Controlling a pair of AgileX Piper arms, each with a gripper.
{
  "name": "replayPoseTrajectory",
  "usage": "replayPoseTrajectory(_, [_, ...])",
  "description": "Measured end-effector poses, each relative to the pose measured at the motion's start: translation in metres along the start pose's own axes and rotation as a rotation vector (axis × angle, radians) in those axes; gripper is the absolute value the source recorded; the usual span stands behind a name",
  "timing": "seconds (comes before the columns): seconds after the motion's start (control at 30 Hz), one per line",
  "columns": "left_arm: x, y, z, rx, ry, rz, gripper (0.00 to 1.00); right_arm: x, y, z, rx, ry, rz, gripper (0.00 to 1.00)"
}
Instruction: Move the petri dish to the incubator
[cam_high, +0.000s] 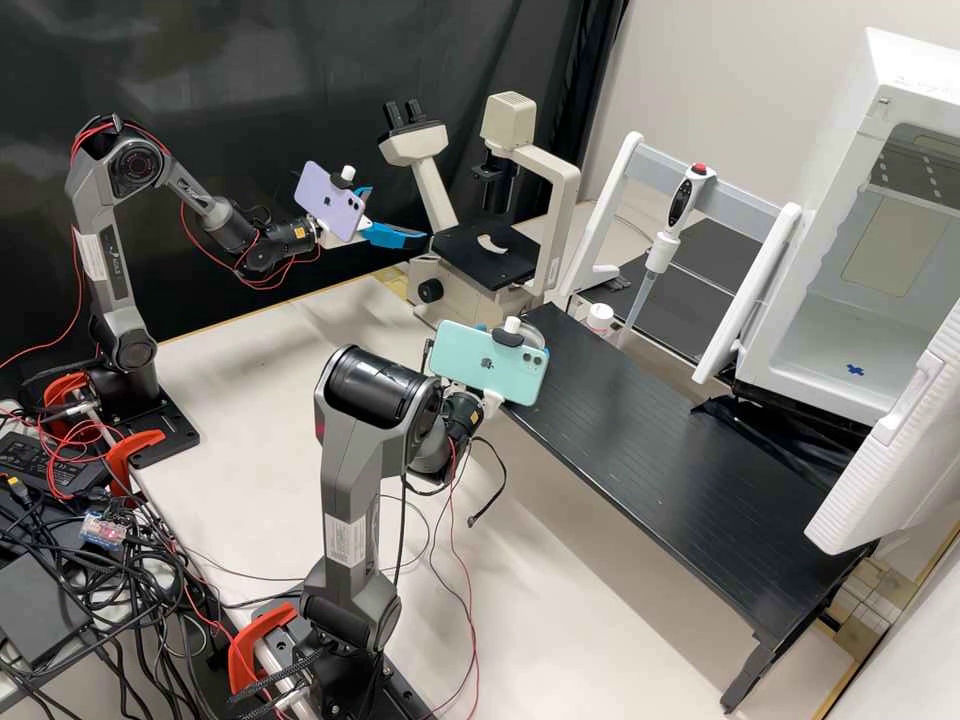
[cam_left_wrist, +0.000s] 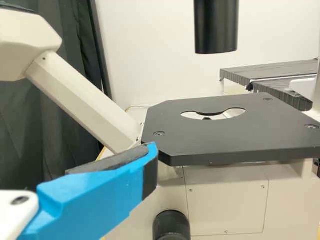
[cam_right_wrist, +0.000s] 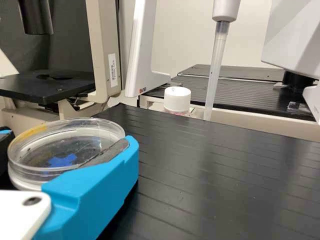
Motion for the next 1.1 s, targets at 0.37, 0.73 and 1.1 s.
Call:
replayPoseTrajectory(0.37, [0.000,0.000,0.000,0.000,0.000,0.000,1.00,0.000,0.006,0.005,-0.008,-0.001,0.001,0.00])
replayPoseTrajectory(0.73, [0.000,0.000,0.000,0.000,0.000,0.000,1.00,-0.012,0.026,0.015,0.029,-0.051,0.052,0.00])
replayPoseTrajectory(1.1, [0.000,0.000,0.000,0.000,0.000,0.000,1.00,-0.018,0.036,0.019,0.052,-0.069,0.092,0.00])
